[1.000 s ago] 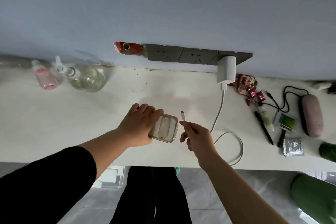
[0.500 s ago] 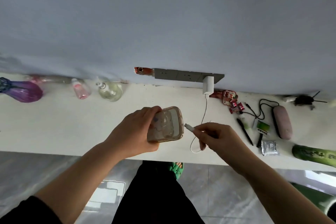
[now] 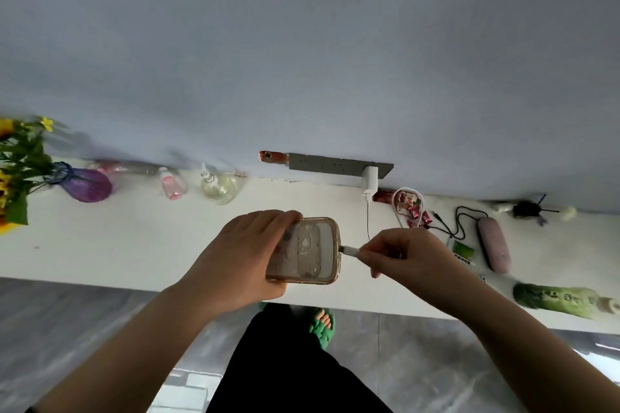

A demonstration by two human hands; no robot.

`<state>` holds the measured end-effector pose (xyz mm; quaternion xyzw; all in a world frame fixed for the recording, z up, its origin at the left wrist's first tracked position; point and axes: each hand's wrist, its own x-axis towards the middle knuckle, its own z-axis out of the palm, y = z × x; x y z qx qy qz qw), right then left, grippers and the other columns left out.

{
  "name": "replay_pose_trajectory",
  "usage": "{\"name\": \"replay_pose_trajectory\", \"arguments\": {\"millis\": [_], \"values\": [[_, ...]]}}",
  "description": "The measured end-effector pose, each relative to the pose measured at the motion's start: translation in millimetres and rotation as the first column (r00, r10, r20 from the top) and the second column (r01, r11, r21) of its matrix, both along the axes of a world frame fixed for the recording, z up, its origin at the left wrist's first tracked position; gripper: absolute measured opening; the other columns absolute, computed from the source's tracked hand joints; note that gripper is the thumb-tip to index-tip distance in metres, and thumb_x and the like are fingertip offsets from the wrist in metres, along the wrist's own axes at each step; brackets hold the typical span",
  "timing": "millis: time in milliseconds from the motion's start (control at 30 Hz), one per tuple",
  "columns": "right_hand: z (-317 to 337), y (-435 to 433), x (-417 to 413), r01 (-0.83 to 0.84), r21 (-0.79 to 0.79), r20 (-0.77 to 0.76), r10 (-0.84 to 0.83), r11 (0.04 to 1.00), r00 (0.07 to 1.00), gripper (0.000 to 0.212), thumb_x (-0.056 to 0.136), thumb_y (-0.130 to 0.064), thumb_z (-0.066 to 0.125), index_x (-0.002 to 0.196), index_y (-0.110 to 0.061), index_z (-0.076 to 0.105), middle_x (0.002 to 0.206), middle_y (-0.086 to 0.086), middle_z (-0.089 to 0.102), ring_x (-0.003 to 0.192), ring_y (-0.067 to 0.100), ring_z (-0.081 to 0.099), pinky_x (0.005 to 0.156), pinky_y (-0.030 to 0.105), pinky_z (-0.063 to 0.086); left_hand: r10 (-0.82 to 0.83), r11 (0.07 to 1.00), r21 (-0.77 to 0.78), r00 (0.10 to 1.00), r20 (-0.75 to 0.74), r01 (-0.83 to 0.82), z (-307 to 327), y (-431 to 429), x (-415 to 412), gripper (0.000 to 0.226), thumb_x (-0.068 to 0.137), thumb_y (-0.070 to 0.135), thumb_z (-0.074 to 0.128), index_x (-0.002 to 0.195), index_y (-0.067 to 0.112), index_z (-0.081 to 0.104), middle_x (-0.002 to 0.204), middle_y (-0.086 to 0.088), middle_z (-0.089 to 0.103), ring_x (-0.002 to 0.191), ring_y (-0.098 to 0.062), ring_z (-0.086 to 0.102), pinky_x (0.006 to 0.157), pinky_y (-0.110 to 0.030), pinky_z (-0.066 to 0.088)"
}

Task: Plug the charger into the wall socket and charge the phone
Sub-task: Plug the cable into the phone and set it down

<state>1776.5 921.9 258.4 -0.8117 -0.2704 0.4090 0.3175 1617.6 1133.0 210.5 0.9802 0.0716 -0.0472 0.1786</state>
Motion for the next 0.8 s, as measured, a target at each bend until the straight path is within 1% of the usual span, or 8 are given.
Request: {"name": "replay_pose_trajectory", "arguments": {"millis": [167, 300, 400, 533, 667, 733, 800], "values": [[4, 1, 3, -0.050, -0.031, -0.004, 0.050, 0.998, 0.999, 0.015, 0.085, -0.037, 0.066, 0.072, -0.033, 0.070, 0.063, -0.013, 0.071, 0.049, 0.003, 0.048, 0.047, 0.015, 0.040, -0.020, 0.999, 0.026, 1.000, -0.002, 0.020, 5, -6, 0, 0.085, 0.057, 0.049, 0.065, 0.134, 0.024, 0.040, 0.126, 0.005, 0.058, 0.112, -0.018, 0.060, 0.096, -0.035, 0.050], [3, -2, 6, -0.088, -0.052, -0.013, 0.087, 0.995, 0.996, 0.011, 0.085, -0.035, 0.067, 0.076, -0.030, 0.073, 0.063, -0.009, 0.072, 0.056, -0.002, 0.060, 0.056, 0.013, 0.045, -0.022, 0.999, 0.046, 1.000, -0.015, 0.023, 5, -10, 1, 0.084, 0.057, 0.047, 0.067, 0.134, 0.022, 0.043, 0.126, 0.004, 0.059, 0.112, -0.019, 0.060, 0.096, -0.035, 0.049], [1, -3, 10, -0.105, -0.058, -0.010, 0.105, 0.993, 0.994, 0.010, 0.084, -0.035, 0.067, 0.078, -0.031, 0.073, 0.067, -0.010, 0.074, 0.063, 0.002, 0.065, 0.063, 0.019, 0.050, -0.020, 0.999, 0.046, 1.000, -0.022, 0.021, 7, -14, 1, 0.083, 0.057, 0.046, 0.067, 0.133, 0.021, 0.046, 0.125, 0.004, 0.060, 0.111, -0.020, 0.061, 0.095, -0.035, 0.049], [-1, -5, 12, -0.108, -0.047, -0.023, 0.107, 0.993, 0.994, 0.010, 0.084, -0.034, 0.067, 0.078, -0.030, 0.073, 0.071, -0.010, 0.074, 0.064, 0.002, 0.066, 0.065, 0.018, 0.051, -0.017, 0.999, 0.044, 0.999, -0.043, 0.019, 8, -17, 2, 0.082, 0.058, 0.047, 0.067, 0.133, 0.022, 0.046, 0.125, 0.005, 0.059, 0.111, -0.020, 0.060, 0.095, -0.035, 0.048], [-2, -8, 13, -0.094, -0.035, -0.024, 0.093, 0.995, 0.995, 0.011, 0.084, -0.033, 0.067, 0.078, -0.028, 0.074, 0.070, -0.009, 0.074, 0.064, 0.006, 0.066, 0.064, 0.023, 0.051, -0.010, 0.999, 0.035, 0.998, -0.069, 0.013, 8, -20, 4, 0.083, 0.058, 0.047, 0.067, 0.135, 0.021, 0.046, 0.127, 0.004, 0.058, 0.113, -0.020, 0.059, 0.097, -0.036, 0.048], [-3, -8, 14, -0.081, -0.031, -0.031, 0.081, 0.996, 0.996, 0.011, 0.084, -0.033, 0.067, 0.078, -0.028, 0.073, 0.068, -0.008, 0.073, 0.061, 0.005, 0.064, 0.063, 0.023, 0.051, -0.008, 1.000, 0.027, 0.997, -0.071, 0.010, 9, -21, 5, 0.083, 0.058, 0.046, 0.067, 0.135, 0.021, 0.046, 0.127, 0.004, 0.058, 0.113, -0.020, 0.060, 0.097, -0.036, 0.048], [-4, -9, 15, -0.065, -0.027, -0.040, 0.064, 0.998, 0.997, 0.010, 0.084, -0.033, 0.068, 0.078, -0.027, 0.073, 0.068, -0.008, 0.073, 0.061, 0.002, 0.063, 0.061, 0.020, 0.050, -0.011, 0.999, 0.031, 0.997, -0.075, 0.013, 10, -22, 6, 0.083, 0.059, 0.047, 0.067, 0.135, 0.022, 0.046, 0.127, 0.005, 0.058, 0.113, -0.020, 0.059, 0.097, -0.036, 0.047]]}}
